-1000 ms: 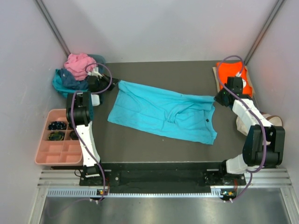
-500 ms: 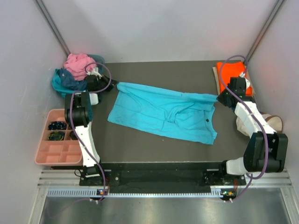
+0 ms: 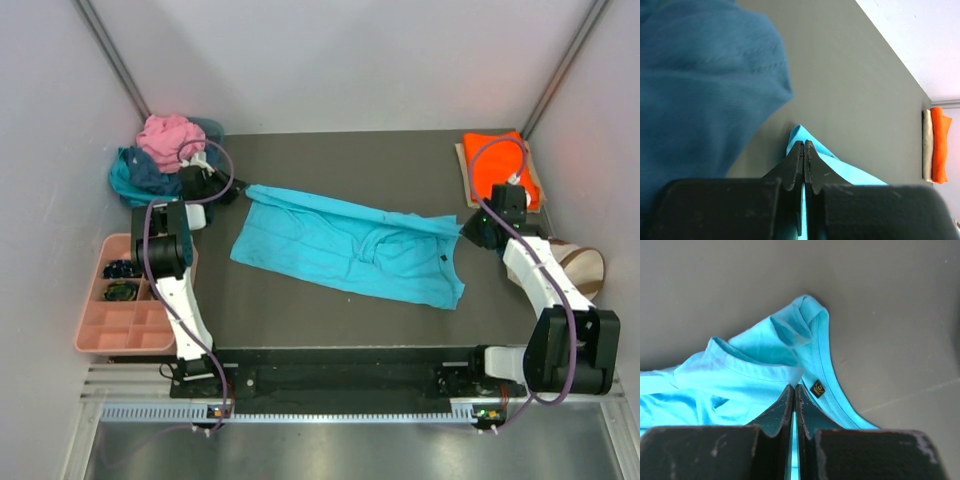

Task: Fold and stack the t-shirts
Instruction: Fold the tshirt

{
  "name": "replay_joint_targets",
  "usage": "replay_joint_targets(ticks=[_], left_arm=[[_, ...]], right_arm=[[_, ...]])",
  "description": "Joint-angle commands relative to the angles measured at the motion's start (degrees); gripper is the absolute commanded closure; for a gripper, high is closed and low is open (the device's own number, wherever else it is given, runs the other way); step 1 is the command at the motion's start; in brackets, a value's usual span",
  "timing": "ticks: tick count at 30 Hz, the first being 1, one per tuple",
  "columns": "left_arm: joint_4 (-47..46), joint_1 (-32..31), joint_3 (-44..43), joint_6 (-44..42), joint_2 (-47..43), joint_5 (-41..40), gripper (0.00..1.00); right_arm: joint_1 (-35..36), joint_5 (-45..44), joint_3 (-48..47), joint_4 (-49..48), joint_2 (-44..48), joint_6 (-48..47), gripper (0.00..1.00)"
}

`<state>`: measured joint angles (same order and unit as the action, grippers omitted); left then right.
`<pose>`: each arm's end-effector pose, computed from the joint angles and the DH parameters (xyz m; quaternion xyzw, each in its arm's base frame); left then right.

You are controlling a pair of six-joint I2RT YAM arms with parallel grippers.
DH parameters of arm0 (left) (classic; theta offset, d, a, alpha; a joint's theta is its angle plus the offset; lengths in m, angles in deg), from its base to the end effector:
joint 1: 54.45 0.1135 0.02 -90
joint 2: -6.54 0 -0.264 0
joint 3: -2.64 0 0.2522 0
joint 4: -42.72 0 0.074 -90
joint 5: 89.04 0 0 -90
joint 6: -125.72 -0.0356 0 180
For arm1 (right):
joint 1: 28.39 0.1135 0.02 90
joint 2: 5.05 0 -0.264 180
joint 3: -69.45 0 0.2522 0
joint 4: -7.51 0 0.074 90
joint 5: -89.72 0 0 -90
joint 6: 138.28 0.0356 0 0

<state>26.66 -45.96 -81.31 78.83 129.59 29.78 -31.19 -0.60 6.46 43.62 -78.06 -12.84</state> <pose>0.4540 0.0504 0.1346 -0.2280 0.7871 -0.3571 0.4483 0.2668 -0.0132 0.2431 0.3048 0.8761 0.1025 0.3592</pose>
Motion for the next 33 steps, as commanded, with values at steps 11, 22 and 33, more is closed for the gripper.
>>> replay_joint_targets(ticks=[11,22,33], left_arm=[[3.1,4.3,11.1,0.7,-10.9,-5.6,1.0],[3.3,4.3,15.9,0.3,-14.4,-6.4,1.0],[2.5,4.3,18.9,1.2,-16.8,-6.1,1.0]], right_arm=[[-0.8,2.2,6.0,1.2,6.6,-1.2,1.0],[-0.9,0.6,8.6,2.9,9.8,-0.7,1.0],[-0.8,-1.0,10.1,5.3,13.2,0.1,1.0]])
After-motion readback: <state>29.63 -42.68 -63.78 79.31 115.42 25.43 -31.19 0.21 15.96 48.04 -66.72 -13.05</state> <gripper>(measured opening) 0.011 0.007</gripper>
